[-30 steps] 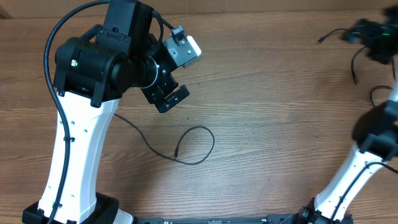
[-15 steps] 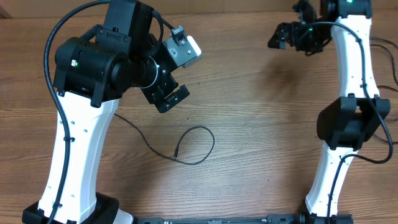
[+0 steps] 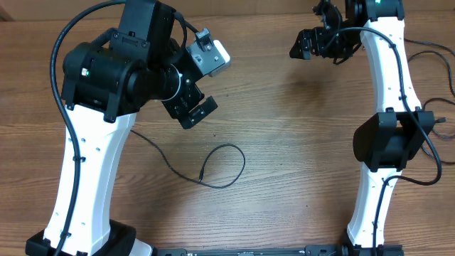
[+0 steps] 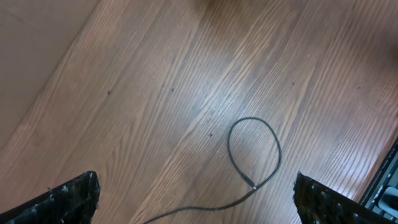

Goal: Untangle cables

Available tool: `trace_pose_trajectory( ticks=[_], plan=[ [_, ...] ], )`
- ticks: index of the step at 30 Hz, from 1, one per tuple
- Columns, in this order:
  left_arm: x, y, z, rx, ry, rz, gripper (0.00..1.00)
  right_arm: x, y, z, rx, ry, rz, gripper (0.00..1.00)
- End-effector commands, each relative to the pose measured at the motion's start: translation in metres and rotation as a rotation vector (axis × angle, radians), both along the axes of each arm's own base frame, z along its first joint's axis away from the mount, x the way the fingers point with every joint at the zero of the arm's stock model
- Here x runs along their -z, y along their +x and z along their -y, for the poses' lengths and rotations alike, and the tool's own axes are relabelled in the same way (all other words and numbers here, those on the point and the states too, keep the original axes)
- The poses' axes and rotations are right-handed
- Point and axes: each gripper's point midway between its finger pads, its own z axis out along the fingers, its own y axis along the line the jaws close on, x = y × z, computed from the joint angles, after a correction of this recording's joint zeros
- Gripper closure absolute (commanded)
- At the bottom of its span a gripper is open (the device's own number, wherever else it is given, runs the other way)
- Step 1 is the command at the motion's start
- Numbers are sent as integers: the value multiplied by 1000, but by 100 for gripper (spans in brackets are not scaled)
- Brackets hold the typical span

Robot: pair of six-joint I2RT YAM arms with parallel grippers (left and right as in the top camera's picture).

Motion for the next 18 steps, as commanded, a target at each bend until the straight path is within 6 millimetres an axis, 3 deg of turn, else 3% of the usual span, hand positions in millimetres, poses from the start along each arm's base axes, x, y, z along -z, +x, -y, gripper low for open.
trace_pose_trajectory(
  ticks=[1, 4, 11, 18],
  plan=[
    [-8, -7, 13, 11, -96, -34, 0, -25, 5, 0, -5, 5, 80, 0],
    [0, -12, 7, -81, -96, -108, 0, -26, 8, 1, -5, 5, 90, 0],
    [49, -5, -60, -600, 155, -215, 0, -25, 7, 1, -5, 5, 89, 0],
    [119, -18, -68, -703, 266, -388, 0, -26, 8, 1, -5, 5, 90, 0]
  ],
)
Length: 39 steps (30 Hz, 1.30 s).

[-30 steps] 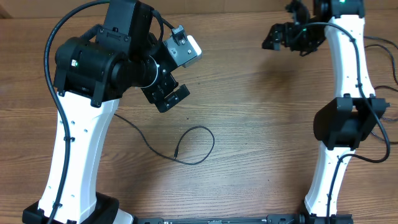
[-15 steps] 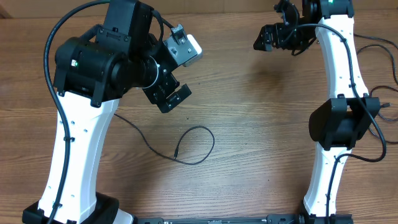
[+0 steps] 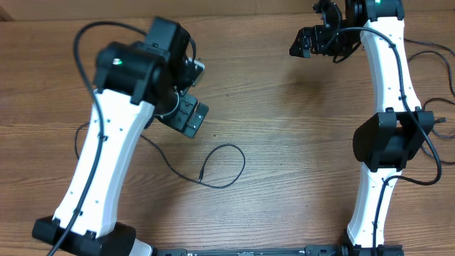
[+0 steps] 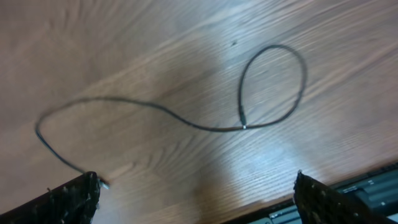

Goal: Untangle cables

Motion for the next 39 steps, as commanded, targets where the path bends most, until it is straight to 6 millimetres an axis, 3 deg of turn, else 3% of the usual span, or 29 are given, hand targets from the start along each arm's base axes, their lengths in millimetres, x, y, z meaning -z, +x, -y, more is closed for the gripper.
trace_pose_trajectory(
  ticks=[1, 8, 13, 17, 22, 26, 29, 33, 39],
  plan=[
    [31, -1, -10, -114, 62, -49, 1, -24, 1, 1, -5, 4, 62, 0],
    [97, 1, 0, -102, 30, -110, 0, -23, 1, 1, -5, 4, 59, 0],
    [143, -13, 7, -98, -12, -177, 0, -24, 2, 1, -4, 0, 63, 0],
    [166, -24, 3, -94, -2, -214, 1, -23, 2, 2, -3, -3, 62, 0],
    [174, -40, 8, 81, -30, -273, 0, -23, 1, 2, -3, -3, 60, 0],
    [176, -47, 34, 276, -180, -285, 0, -23, 2, 2, -3, -3, 65, 0],
    [177, -47, 33, 357, -172, -277, 0, -24, 3, 2, -3, -3, 69, 0],
    [179, -42, 25, 365, -118, -256, 0, -24, 4, 2, -3, -3, 75, 0],
    [177, -35, 37, 340, -179, -227, 0, -25, 5, 2, -3, -3, 78, 0]
  ],
)
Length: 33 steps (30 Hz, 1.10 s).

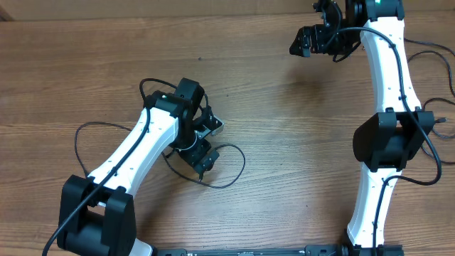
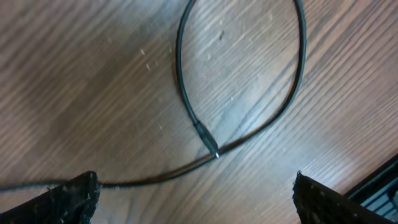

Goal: Untangle cables

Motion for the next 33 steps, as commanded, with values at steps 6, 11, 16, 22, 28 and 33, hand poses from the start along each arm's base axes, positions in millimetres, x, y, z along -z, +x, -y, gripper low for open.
trace_pose_trajectory(
  ticks=[6, 11, 16, 22, 28, 33],
  plan=[
    [-1, -1, 9, 129, -70, 21, 0, -24, 2, 1, -3, 0, 63, 0],
    [1, -10, 3, 288, -58, 16, 5, -24, 2, 1, -4, 0, 63, 0],
    [13, -17, -2, 424, -54, 21, 0, -24, 2, 1, -4, 0, 66, 0],
    [25, -4, 11, 294, -103, 74, 0, -25, 5, 1, -4, 0, 78, 0],
    [28, 15, 19, 29, -115, 105, 0, -25, 5, 1, -3, 0, 78, 0],
    [37, 11, 16, -7, -108, 94, 0, -25, 5, 1, -3, 0, 78, 0]
  ],
)
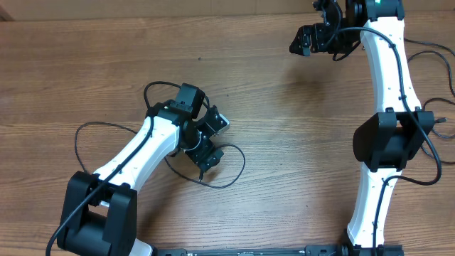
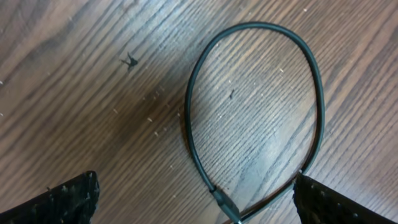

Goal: Untangle cables

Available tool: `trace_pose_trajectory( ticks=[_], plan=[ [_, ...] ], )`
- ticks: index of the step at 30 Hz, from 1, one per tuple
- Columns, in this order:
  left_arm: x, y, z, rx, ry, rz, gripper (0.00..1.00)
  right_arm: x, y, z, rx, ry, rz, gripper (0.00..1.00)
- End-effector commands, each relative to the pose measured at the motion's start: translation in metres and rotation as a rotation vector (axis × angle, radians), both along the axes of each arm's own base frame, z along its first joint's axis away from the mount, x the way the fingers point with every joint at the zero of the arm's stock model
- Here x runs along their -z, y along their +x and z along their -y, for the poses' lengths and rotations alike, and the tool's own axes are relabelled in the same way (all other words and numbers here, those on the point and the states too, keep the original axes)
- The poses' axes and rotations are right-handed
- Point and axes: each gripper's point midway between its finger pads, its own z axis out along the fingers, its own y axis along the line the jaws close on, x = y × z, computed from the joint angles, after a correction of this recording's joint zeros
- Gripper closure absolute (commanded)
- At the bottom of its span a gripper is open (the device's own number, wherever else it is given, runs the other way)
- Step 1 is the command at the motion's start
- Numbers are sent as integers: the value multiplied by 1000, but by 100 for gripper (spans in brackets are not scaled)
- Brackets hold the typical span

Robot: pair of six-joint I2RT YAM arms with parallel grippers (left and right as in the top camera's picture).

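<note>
A thin black cable (image 1: 242,160) lies on the wooden table; it runs from a wide bend at the left to a small loop near the middle. In the left wrist view the loop (image 2: 317,93) fills the frame. Its plug end (image 2: 224,202) crosses the cable's own run near the bottom edge. My left gripper (image 1: 206,158) hangs low over that crossing, open (image 2: 199,214), with one fingertip (image 2: 68,199) on each side and nothing between them. My right gripper (image 1: 304,41) is held high at the back right, far from the cable; its jaws are unclear.
Bare wooden tabletop (image 1: 298,142) surrounds the cable. The right arm's white links and black elbow (image 1: 387,142) stand along the right side, with its own wiring trailing off the right edge. The left arm's base (image 1: 92,220) sits at the front left.
My left gripper has come closer to the loop. The loop now looks larger in the wrist view, with the plug end near the bottom edge. The gripper is still open. The right arm has not moved.
My left arm was first raised high over the back left, gripper open, with the loop small and far below. Then it was lower and nearer the cable. Later it was down over the loop's crossing, and now sits closer still. The cable has kept its shape.
</note>
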Motion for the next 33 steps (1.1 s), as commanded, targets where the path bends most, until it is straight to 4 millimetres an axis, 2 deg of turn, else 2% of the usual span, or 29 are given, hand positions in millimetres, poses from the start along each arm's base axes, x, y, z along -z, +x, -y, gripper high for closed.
trace_pose_trajectory(
  ticks=[1, 6, 16, 20, 27, 33],
  plan=[
    [11, -14, -3, -71, -4, -60, 0, -24, 1, 2, -4, 0, 61, 0],
    [23, -22, -9, -62, 44, -60, 0, -24, 2, 2, -3, 0, 64, 0],
    [29, -11, -10, -119, 98, 10, 2, -24, 2, 2, -3, 0, 64, 0],
    [36, -8, -18, -177, 154, 11, 3, -24, 3, 2, -3, 0, 67, 0],
    [49, -14, -10, -142, 170, -12, 3, -24, 3, 2, -3, 0, 68, 0],
    [60, -14, -3, -145, 183, -15, 11, -24, 3, 2, -3, 0, 68, 0]
  ],
)
